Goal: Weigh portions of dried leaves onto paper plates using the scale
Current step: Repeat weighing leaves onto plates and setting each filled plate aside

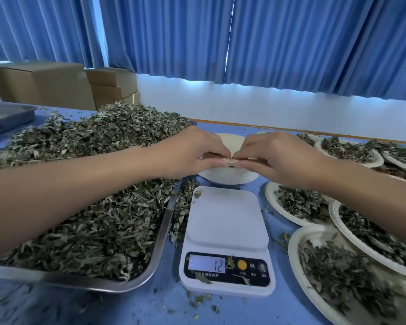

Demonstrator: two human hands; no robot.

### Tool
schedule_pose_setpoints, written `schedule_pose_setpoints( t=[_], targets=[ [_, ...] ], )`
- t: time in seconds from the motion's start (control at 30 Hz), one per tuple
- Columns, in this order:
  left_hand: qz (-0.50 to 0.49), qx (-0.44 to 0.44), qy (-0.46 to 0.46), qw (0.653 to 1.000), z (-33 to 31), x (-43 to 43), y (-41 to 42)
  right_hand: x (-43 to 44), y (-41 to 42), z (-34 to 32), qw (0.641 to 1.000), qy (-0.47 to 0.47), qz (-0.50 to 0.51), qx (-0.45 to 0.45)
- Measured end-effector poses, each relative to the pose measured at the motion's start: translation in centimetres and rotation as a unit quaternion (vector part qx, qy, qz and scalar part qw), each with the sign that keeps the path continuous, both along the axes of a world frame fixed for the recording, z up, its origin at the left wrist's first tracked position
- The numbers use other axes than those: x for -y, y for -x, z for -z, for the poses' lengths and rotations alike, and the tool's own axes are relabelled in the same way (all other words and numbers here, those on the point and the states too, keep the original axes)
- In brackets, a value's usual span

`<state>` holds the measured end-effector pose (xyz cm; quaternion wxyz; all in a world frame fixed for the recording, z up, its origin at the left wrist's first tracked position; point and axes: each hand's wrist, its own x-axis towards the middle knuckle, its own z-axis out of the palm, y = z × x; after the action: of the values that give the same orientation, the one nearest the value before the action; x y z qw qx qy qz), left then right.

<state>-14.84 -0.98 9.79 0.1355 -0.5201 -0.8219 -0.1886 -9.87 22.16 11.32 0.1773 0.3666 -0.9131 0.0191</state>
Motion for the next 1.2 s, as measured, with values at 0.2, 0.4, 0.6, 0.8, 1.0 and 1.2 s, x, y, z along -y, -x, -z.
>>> schedule_pose_setpoints(
  t=[0.2, 0.4, 0.6, 0.8, 1.0, 1.2],
  targets=[
    [0.067, -0.02, 0.047, 0.996, 1.2, 1.4, -5.6, 0.3, -6.6, 2.7, 0.995, -0.034, -0.042, -0.081],
    [0.077, -0.004, 0.118, 0.99, 3.8, 1.8, -9.0, 0.7, -10.7, 6.2, 0.996, -0.024, -0.051, -0.076],
    [0.015, 0.036, 0.042, 0.998, 3.3, 2.1, -8.4, 1.7, -11.7, 6.8, 0.991, 0.03, 0.015, -0.128],
    [-0.317, 0.0, 0.063, 0.946, 2.3, 4.4, -2.2, 5.8, -14.3, 9.0, 0.978, 0.043, -0.126, -0.161],
    [-0.346, 0.172, 0.306, 0.87, 3.2, 5.2, 0.9, 8.7, -14.9, 12.1, 0.993, 0.033, -0.113, 0.006],
    [-0.325, 0.135, 0.33, 0.876, 3.0, 5.2, 0.7, 8.4, -15.4, 11.8, 0.989, 0.031, -0.12, 0.082]
  ],
)
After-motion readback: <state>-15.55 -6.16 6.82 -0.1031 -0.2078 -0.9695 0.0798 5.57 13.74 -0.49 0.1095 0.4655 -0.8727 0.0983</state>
